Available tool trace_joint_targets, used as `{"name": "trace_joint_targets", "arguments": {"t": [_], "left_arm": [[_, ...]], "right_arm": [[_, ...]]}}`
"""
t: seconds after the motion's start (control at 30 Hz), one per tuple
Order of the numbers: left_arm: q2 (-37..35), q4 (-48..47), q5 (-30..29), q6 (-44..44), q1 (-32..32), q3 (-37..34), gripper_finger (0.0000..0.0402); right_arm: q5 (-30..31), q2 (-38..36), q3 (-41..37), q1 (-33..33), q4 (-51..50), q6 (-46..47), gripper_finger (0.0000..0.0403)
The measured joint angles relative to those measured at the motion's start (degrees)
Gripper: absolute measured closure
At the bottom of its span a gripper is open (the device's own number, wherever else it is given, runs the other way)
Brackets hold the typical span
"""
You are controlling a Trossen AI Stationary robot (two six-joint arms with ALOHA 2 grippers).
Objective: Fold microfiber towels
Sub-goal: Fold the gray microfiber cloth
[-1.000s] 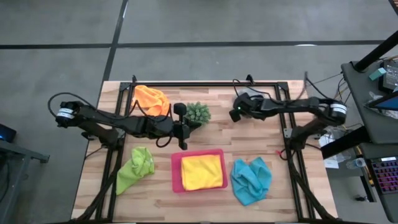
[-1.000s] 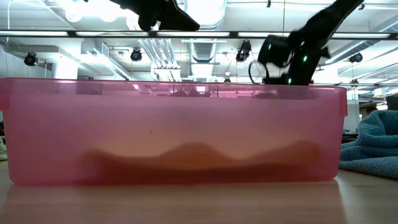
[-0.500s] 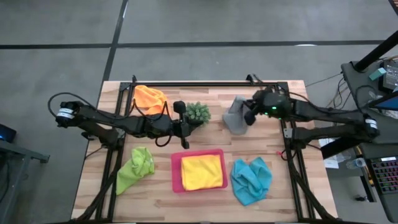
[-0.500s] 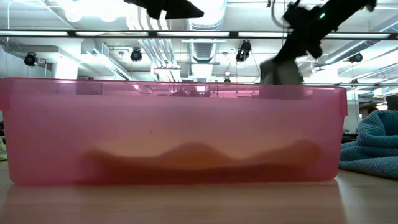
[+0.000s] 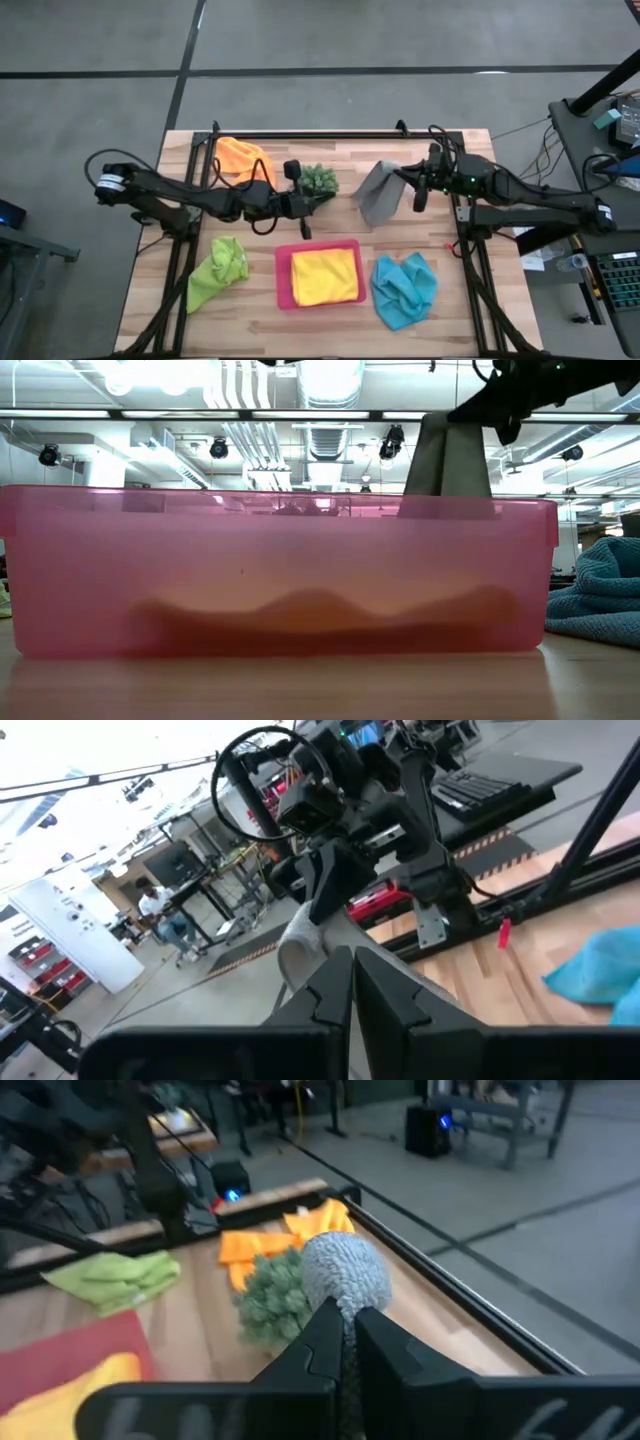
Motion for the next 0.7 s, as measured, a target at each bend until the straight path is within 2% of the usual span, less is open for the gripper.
{"name": "trace_joint_targets", "arguments": {"t": [0.3, 0.57, 0.7], "left_arm": [[7.32, 0.16, 2.78, -0.37, 1.27, 6.91, 0.0400], [12.45, -0.37, 3.05, -0.39, 2.65, 10.21, 0.0398], [13.41, -0.39, 3.61, -3.07, 3.53, 10.10, 0.0367]], "right_arm": [[-11.67, -1.11, -0.32, 0.02, 4.74, 0.57, 0.0394], [-13.56, -1.45, -0.34, 1.12, 4.96, 1.12, 0.0394], [-17.29, -1.86, -0.34, 1.88, 7.40, 1.39, 0.0394]]}}
